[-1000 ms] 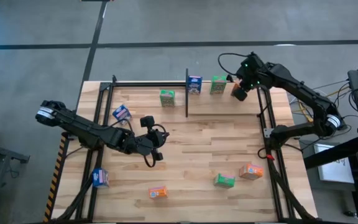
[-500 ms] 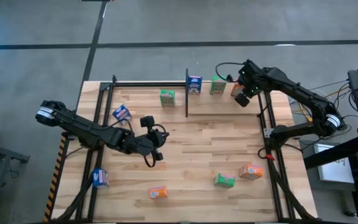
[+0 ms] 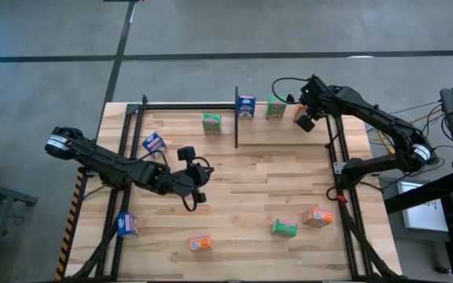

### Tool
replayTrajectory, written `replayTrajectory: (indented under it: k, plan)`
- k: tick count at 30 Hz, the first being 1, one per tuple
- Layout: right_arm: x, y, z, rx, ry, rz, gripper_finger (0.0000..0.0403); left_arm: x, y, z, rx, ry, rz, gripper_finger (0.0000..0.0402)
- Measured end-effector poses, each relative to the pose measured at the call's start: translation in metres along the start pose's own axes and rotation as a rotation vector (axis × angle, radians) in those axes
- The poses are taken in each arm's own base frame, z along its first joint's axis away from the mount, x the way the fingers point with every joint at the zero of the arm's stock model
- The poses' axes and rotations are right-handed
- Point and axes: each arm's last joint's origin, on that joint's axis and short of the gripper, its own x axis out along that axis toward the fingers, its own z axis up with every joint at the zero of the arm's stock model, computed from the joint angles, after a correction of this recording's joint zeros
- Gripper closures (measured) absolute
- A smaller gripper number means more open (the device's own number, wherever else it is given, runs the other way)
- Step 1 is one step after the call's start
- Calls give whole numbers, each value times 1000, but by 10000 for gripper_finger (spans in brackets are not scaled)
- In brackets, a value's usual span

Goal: Stack cereal on shelf
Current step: Put the center orange cereal box on the shelf

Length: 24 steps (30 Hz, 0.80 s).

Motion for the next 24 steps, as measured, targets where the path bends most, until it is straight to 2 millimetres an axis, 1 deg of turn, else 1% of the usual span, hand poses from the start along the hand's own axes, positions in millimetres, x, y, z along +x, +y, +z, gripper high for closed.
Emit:
replayTrajectory:
  k: [4,7,10,15,18,24]
  plan:
    - [0,1,0,9,-2,30,390,0,0,0,0,0,0,401]
    - [1,5,-3,36,11,141,390,0,0,0,0,0,0,401]
    - [7,10,-7,76,33,193,390,0,0,0,0,0,0,401]
    - [24,18,-18,138,82,197,390,0,0,0,0,0,0,401]
    - [33,22,-21,190,68,184,390,0,0,0,0,0,0,401]
    - [43,24,-18,257,-11,141,390,0,0,0,0,0,0,401]
